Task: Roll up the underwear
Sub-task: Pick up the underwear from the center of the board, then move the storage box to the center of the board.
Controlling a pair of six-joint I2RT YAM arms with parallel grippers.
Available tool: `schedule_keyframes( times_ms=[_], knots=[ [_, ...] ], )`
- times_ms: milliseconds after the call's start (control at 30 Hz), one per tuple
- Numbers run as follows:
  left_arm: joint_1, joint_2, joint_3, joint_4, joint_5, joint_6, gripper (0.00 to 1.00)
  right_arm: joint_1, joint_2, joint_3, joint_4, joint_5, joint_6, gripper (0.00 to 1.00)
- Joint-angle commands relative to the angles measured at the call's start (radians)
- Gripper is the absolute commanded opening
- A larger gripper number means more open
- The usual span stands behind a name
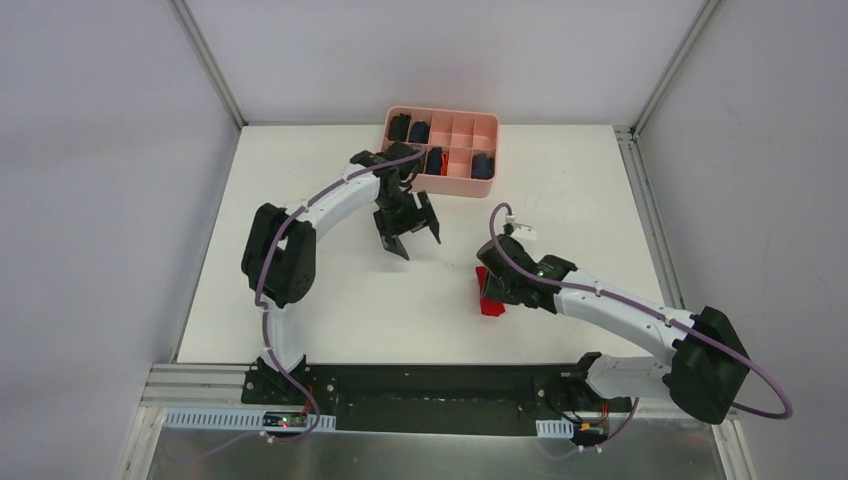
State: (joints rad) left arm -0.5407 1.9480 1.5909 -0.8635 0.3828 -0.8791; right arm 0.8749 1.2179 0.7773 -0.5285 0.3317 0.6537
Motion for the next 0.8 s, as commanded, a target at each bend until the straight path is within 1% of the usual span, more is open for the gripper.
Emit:
schedule_keyframes(
  times_ms=[0, 133, 233, 300, 400, 600, 667, 767],
  knots=[
    [0.040, -0.033, 0.109, -0.073, -0.051, 0.061, 0.80, 0.001, 0.017, 0.068, -0.099, 0.070, 0.007, 0.00],
    [0.073, 0.013, 0.234, -0.124, -0.065, 0.101, 0.80, -0.034, 0.012, 0.085, -0.107, 0.048, 0.009, 0.00],
    [0.091, 0.058, 0.343, -0.143, -0.089, 0.120, 0.79, -0.093, -0.014, 0.089, -0.112, 0.020, -0.002, 0.00],
    [0.102, 0.099, 0.421, -0.144, -0.094, 0.135, 0.79, -0.137, -0.028, 0.099, -0.131, -0.003, -0.012, 0.00],
    [0.111, 0.186, 0.566, -0.146, -0.142, 0.171, 0.76, -0.190, -0.050, 0.121, -0.165, -0.011, -0.034, 0.00],
    [0.130, 0.347, 0.827, -0.138, -0.169, 0.278, 0.66, -0.281, -0.090, 0.168, -0.217, -0.046, -0.057, 0.00],
    [0.129, 0.375, 0.873, -0.114, -0.160, 0.308, 0.62, -0.297, -0.096, 0.181, -0.228, -0.055, -0.060, 0.00],
    [0.130, 0.389, 0.882, -0.061, -0.150, 0.329, 0.59, -0.314, -0.102, 0.185, -0.235, -0.061, -0.057, 0.00]
  ],
)
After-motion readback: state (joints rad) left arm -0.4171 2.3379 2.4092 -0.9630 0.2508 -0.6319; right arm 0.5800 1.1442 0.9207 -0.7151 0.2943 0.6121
